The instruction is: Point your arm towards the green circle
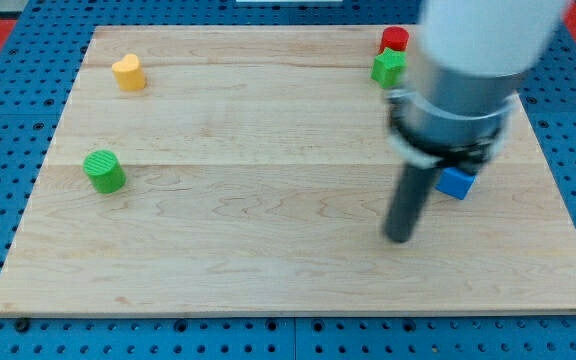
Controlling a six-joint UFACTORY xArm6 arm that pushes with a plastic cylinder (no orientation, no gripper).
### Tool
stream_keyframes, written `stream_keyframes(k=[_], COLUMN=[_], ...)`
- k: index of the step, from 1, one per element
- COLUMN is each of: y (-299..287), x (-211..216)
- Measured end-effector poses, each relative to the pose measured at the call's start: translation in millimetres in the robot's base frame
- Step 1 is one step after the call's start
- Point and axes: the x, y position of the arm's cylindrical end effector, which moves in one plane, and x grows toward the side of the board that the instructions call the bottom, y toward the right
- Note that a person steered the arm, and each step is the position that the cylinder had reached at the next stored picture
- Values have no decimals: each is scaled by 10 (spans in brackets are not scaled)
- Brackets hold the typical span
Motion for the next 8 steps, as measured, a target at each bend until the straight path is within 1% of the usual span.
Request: stream_keyframes(k=[2,3,4,5,6,7,8], y=[-1774,-2926,-3409,-3378,-3193,-2762,-2497], x=[288,301,-126,-588,-788,-788,-944])
